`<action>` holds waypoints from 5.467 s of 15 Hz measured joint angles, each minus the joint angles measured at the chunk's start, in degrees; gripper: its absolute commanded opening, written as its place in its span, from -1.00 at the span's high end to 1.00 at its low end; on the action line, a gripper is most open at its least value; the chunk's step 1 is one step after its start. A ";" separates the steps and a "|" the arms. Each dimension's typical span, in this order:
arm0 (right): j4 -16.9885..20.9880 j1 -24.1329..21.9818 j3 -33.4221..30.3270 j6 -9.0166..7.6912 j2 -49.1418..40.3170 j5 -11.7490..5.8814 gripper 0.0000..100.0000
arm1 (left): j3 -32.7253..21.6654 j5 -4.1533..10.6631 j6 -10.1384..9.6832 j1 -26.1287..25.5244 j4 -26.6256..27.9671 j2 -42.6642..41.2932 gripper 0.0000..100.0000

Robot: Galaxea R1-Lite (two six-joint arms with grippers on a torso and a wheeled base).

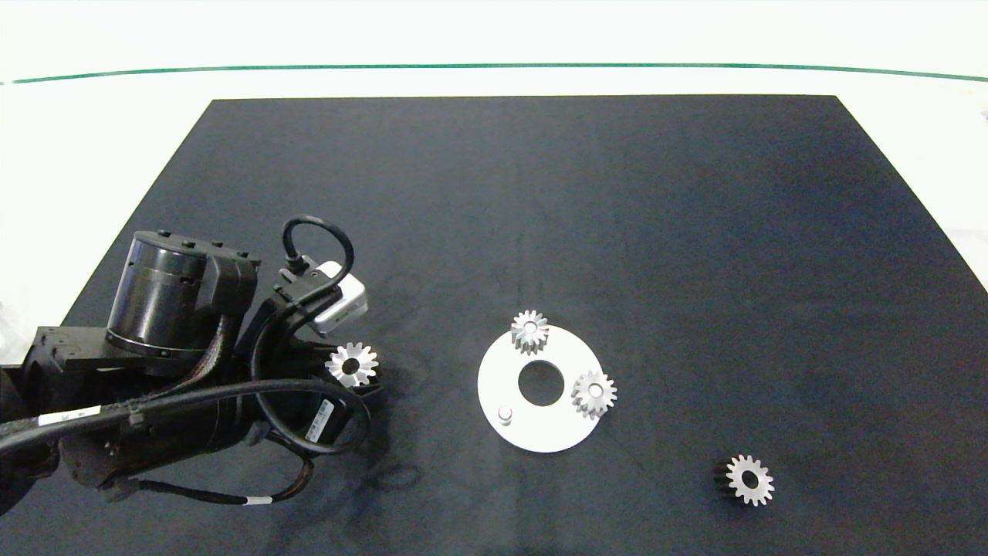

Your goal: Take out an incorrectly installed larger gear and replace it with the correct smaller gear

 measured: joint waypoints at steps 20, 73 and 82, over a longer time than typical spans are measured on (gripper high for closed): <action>-0.02 -0.06 1.99 -0.04 0.00 -0.02 -1.00 | 6.69 -6.30 -0.54 8.46 -8.33 2.28 -1.00; -56.32 22.60 21.59 -12.97 51.47 -14.74 -0.52 | 13.04 -6.23 -12.13 12.32 -0.87 -32.52 -1.00; -56.36 22.60 21.53 -12.81 51.64 -14.73 -0.16 | 14.01 -6.25 -12.21 12.57 -0.87 -32.34 -1.00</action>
